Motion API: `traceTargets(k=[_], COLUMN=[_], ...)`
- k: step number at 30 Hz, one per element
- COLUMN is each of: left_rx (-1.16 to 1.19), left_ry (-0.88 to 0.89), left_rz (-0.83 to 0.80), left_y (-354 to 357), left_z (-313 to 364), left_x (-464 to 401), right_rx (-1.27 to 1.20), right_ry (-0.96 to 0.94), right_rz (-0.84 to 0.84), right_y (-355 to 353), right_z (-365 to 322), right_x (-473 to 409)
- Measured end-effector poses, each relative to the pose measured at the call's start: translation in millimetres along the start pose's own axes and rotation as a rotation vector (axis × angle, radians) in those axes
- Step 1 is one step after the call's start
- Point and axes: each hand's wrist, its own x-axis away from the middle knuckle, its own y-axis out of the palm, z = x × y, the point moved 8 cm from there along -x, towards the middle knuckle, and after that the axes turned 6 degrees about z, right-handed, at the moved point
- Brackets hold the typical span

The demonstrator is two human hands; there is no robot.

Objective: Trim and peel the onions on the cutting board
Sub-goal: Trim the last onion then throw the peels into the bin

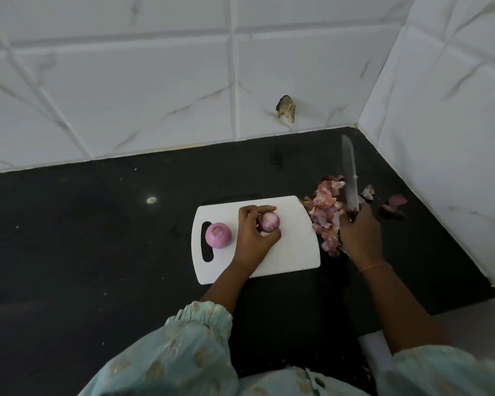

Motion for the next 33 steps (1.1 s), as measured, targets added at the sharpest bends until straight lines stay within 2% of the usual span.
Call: traceTargets(k=[2,4,8,12,16,20,24,27,28,30,33], left_rx=[-0.028,-0.026,-0.025,-0.124,-0.295,-0.477,-0.547,-0.585,-0.594,-0.608,-0.614], left_ry=[0.059,0.076,-0.035,-0.214,-0.278,-0.267,-0.244,-0.230,-0.231,-0.231,-0.249], left_rz=[0.013,0.026,0.057,0.124,0.049,0.010,-0.001,-0.006,-0.003,0.005,0.003], left_y=[-5,-16,-56,-93,-85,-73,-71,-68,-68,-68,-68], left_z=[14,25,21,-6,-29,-38,-37,-37,-36,-36,-37], left_x=[-5,-13,-35,-51,-54,-51,-50,-48,-48,-48,-47], right_rx=[-0.003,-0.016,-0.133,-0.022,0.161,0.180,0.249,0.233,0.229,0.277,0.402], right_ry=[0.065,0.028,0.010,-0.099,-0.224,-0.229,-0.313,-0.493,-0.573,-0.688,-0.761], right_rz=[-0.083,-0.110,-0.197,-0.289,-0.202,-0.205,-0.165,-0.033,-0.036,-0.151,-0.306], right_y=[11,23,57,88,98,99,97,86,87,101,123], right_z=[-1,-4,-10,-24,-30,-29,-30,-46,-53,-59,-53], right_x=[8,16,33,51,53,47,44,56,62,77,95])
